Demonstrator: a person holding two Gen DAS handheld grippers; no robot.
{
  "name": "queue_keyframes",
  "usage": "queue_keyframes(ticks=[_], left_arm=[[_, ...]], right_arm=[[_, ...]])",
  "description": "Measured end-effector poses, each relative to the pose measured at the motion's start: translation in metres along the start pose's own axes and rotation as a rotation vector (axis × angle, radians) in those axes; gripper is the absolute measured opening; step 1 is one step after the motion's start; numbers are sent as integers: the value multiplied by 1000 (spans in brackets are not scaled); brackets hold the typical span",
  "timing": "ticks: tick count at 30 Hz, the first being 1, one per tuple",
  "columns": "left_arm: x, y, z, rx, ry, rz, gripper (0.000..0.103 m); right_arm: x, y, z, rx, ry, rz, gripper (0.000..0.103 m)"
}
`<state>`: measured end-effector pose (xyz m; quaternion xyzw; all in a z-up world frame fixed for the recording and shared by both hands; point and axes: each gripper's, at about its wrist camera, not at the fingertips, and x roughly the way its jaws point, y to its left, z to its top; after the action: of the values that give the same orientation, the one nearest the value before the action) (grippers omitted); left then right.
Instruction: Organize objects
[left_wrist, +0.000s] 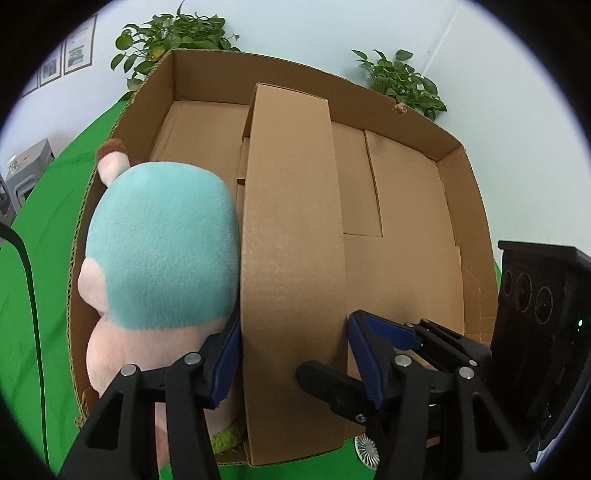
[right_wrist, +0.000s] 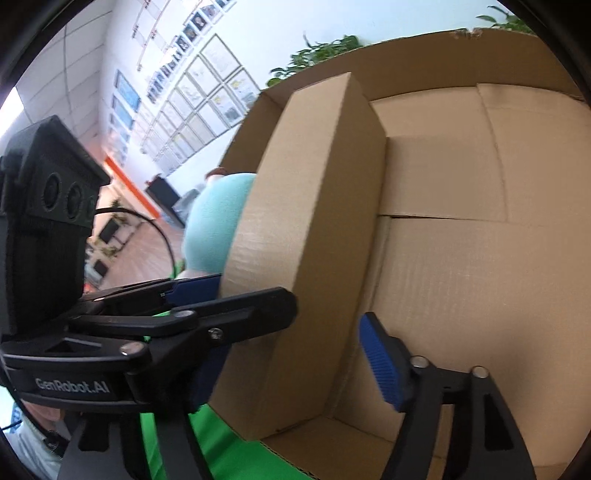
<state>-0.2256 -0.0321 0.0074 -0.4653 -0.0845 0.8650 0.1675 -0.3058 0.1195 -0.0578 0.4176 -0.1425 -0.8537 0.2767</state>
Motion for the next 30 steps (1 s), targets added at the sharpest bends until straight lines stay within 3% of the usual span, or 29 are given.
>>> queue_keyframes(ticks=[3, 6, 8, 9, 16, 21, 24, 27, 28, 30], left_arm=[[-8, 1, -3, -5, -20, 6, 55], [-22, -5, -6, 31, -76, 49, 55], [-33, -8, -8, 62, -123, 84, 56], [-36, -10, -9, 71, -133, 94, 56], [-57, -9, -33, 99, -207, 149, 57], [-83, -22, -65, 169, -336, 231, 80], [-93, -37, -85, 228, -394, 263, 80], [-99, -44, -100, 224, -441, 290, 80], [-100, -44, -103, 215, -450, 303, 75], [-101, -40, -105, 185, -454, 314, 42]], right_arm=[[-10, 6, -5, -1, -13, -54, 80], [-30, 17, -16, -44, -64, -172, 85], [-46, 29, -28, -78, -127, -241, 101], [-57, 33, -37, -89, -152, -260, 103], [-111, 61, -76, -102, -250, -413, 102], [-148, 62, -106, -104, -273, -538, 102], [-163, 58, -126, -88, -278, -556, 102], [-170, 57, -135, -82, -291, -631, 95], [-175, 57, -139, -78, -295, -636, 85], [-183, 57, -146, -77, -304, -652, 65]])
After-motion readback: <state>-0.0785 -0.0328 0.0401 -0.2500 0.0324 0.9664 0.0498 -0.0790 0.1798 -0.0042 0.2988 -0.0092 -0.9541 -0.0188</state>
